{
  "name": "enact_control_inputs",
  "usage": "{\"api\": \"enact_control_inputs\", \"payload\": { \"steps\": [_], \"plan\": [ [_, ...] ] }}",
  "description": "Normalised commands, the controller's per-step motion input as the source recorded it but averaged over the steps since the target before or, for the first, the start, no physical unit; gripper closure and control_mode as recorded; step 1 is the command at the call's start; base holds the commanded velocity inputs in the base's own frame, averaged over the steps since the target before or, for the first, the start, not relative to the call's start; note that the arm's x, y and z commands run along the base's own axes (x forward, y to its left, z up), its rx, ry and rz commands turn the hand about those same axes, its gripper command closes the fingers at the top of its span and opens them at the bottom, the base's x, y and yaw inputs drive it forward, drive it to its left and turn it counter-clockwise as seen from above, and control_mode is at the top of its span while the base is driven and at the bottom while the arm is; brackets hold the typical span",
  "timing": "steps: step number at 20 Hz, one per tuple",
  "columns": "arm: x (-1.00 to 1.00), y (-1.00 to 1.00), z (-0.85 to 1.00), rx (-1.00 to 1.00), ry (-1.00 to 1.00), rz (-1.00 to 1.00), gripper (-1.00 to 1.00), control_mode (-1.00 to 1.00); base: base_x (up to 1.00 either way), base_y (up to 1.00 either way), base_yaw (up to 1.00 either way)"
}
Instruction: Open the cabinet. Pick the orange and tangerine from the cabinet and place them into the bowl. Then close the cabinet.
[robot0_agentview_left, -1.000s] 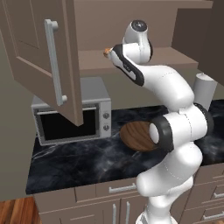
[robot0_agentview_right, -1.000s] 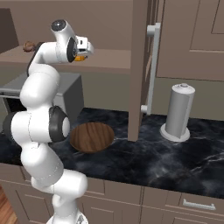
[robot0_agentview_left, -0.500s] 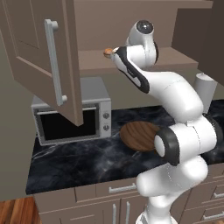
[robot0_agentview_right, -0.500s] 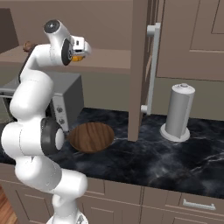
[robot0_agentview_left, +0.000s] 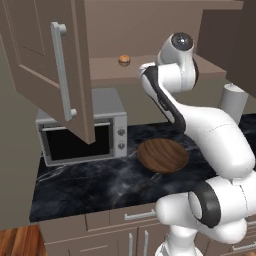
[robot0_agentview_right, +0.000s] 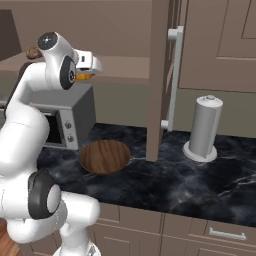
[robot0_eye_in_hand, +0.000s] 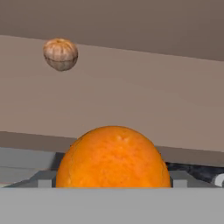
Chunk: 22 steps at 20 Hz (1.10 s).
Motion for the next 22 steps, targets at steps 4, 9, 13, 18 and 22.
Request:
{"api": "enact_control_inputs", "payload": {
  "steps": [4, 9, 13, 18, 22],
  "plan": [
    [-0.68, -0.20, 0.20, 0.00, 0.27, -0.03, 1.00, -1.00, 0.00, 0.00, 0.00],
    [-0.52, -0.12, -0.01, 0.00, 0.32, -0.02, 1.00, -1.00, 0.00, 0.00, 0.00],
    [-0.35, -0.05, -0.34, 0.00, 0.06, -0.01, 1.00, -1.00, 0.00, 0.00, 0.00],
    [-0.33, -0.01, -0.66, 0.00, 0.00, -0.02, 1.00, -1.00, 0.00, 0.00, 0.00],
    [-0.26, -0.01, -0.78, 0.00, 0.00, -0.03, 1.00, -1.00, 0.00, 0.00, 0.00]
  ]
}}
